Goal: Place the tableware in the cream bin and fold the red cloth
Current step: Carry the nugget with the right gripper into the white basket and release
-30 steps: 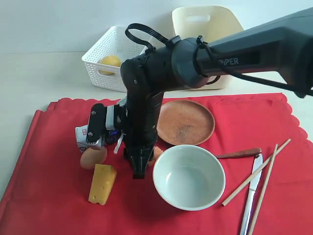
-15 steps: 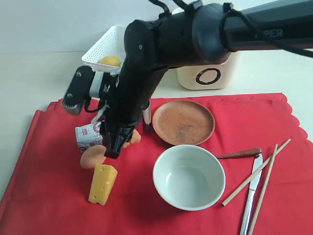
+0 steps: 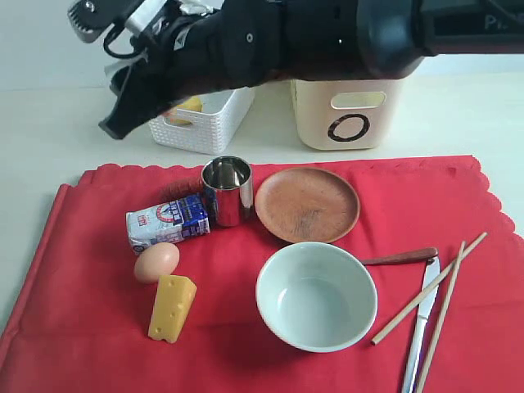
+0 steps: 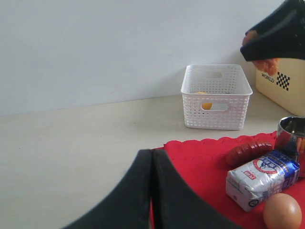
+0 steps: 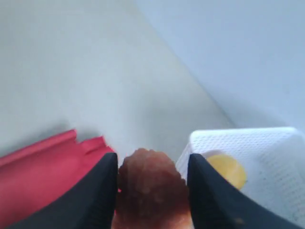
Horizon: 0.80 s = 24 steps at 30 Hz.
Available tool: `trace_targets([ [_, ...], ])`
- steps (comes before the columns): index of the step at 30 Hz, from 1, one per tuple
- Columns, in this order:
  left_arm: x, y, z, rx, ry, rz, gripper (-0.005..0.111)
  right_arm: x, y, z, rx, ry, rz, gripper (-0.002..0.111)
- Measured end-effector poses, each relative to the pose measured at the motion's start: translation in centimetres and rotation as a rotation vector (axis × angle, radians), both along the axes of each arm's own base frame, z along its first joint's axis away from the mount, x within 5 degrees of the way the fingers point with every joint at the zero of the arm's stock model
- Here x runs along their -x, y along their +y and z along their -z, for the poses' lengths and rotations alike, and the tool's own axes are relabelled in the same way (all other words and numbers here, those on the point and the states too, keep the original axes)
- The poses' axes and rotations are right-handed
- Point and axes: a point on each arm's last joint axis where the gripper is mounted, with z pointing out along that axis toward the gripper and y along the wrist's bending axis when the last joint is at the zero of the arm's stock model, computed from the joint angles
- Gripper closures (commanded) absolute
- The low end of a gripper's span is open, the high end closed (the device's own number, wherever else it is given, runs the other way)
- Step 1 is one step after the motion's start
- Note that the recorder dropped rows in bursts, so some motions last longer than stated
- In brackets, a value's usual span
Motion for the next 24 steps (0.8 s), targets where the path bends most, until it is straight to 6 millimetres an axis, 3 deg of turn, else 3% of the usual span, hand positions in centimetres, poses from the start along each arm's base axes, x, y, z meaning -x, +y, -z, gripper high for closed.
trace_targets([
  [3,0.0,0.0,0.0,0.000,0.000,0.000,0.106,-1.2,-0.3,0.0,-0.083,-0.067,0.071,0.108],
  [12,0.0,0.0,0.0,0.000,0.000,0.000,0.106,-4.6,-2.0,2.8,-0.224,-0.150,0.268,0.108],
  [24,0.0,0.0,0.0,0.000,0.000,0.000,0.106,-7.9,-0.7,6.5,-0.291,-0.186,0.353,0.108],
])
